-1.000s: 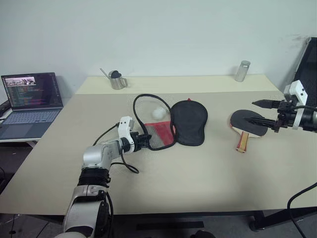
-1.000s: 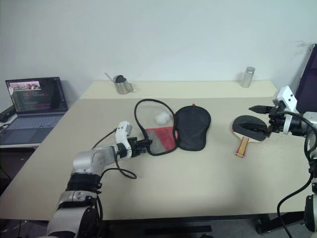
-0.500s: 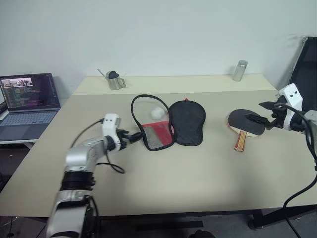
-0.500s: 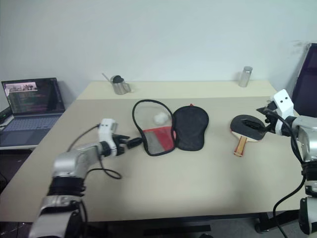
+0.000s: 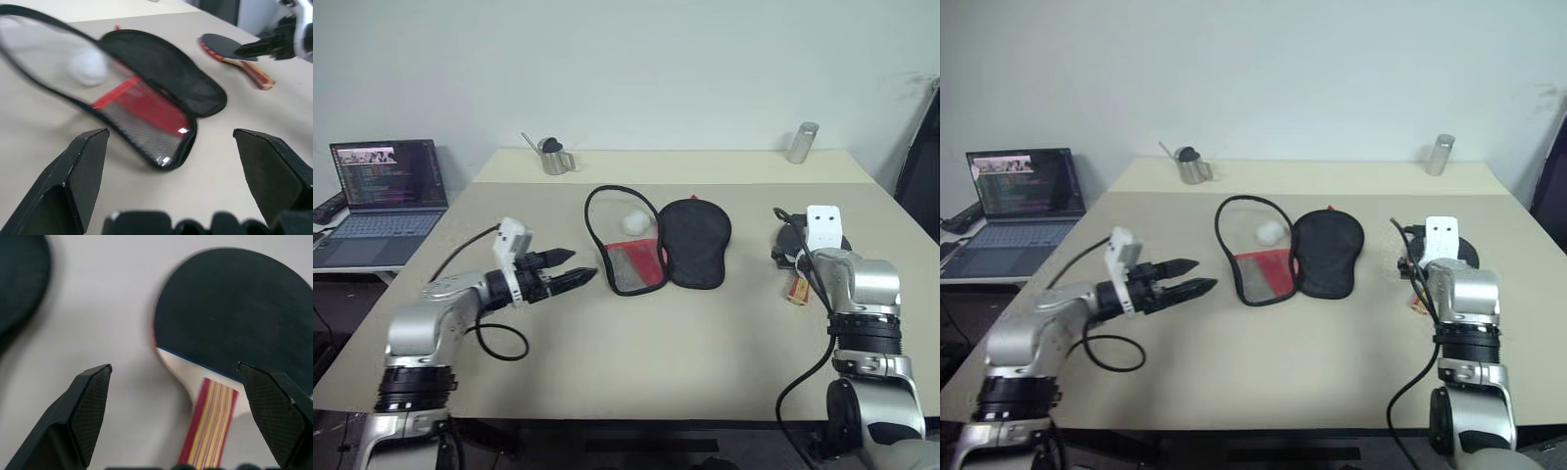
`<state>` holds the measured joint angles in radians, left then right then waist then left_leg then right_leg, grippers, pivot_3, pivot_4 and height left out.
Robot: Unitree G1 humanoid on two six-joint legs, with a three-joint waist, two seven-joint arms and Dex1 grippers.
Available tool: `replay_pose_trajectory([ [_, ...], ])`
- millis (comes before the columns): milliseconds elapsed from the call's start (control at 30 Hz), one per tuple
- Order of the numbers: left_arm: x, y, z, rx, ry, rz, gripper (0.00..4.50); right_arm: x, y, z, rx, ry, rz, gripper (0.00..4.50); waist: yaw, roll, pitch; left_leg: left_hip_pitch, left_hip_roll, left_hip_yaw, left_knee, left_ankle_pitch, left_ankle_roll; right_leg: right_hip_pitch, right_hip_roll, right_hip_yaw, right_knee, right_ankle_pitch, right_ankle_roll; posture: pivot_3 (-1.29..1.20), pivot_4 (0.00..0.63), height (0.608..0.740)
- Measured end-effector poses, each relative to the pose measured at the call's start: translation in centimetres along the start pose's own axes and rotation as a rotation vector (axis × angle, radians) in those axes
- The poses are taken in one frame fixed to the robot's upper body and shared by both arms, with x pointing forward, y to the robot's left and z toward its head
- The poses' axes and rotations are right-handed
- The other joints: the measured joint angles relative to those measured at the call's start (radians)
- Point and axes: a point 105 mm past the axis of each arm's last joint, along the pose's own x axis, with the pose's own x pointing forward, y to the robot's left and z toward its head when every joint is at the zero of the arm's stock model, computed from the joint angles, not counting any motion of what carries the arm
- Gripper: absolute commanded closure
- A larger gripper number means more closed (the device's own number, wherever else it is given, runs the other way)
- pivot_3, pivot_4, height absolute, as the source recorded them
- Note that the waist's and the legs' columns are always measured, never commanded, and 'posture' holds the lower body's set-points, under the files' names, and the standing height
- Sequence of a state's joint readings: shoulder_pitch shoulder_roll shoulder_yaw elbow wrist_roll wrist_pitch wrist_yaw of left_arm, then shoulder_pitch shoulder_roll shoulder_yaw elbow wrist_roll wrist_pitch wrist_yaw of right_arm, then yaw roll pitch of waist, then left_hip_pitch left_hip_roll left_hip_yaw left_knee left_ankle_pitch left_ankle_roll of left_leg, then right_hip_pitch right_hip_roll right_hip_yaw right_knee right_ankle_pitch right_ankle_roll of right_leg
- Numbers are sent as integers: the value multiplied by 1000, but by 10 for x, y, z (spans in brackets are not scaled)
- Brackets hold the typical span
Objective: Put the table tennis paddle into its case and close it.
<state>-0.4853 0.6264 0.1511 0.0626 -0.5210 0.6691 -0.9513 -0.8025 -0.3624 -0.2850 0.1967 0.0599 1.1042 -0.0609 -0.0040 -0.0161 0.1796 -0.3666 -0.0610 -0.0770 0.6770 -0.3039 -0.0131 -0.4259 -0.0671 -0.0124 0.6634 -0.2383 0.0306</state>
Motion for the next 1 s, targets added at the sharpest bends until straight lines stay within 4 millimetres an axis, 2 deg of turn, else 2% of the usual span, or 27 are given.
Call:
replay_pose_trajectory([
  [133,1,-3,-4,-2,6,2,64,-1,-4,-1,26,-2,-69,0,-15,0,0,0,1,1,-1,0,1,0,1,1,0,0,0,0,150,740],
  [267,1,-2,-6,-7,9,14,64,2,0,-14,48,43,-107,0,-30,0,0,2,1,2,0,0,1,0,2,2,2,0,0,0,150,740],
  [400,1,0,-6,-7,9,33,64,5,16,-25,80,85,-61,0,-30,0,0,2,2,2,0,-1,2,0,3,2,2,0,0,0,150,740],
  [533,2,0,-8,-13,5,46,64,6,32,-24,94,88,-14,0,-30,0,0,2,2,2,0,-1,2,0,3,2,1,0,0,0,150,740],
  [700,3,-6,-9,-15,5,32,64,15,36,-25,93,95,-42,0,-29,0,0,2,2,1,0,-1,1,0,3,2,1,0,0,0,150,740],
  [933,3,-8,-4,-3,-6,37,0,30,34,-24,87,67,-137,2252,-34,-3,-2,4,2,2,0,-1,1,2,3,3,1,0,-1,0,150,740],
  [1000,1,-7,-4,-3,-4,44,0,32,35,-25,84,63,-145,2728,-37,-6,-4,4,3,2,0,-1,2,3,4,3,1,1,-1,0,150,740],
])
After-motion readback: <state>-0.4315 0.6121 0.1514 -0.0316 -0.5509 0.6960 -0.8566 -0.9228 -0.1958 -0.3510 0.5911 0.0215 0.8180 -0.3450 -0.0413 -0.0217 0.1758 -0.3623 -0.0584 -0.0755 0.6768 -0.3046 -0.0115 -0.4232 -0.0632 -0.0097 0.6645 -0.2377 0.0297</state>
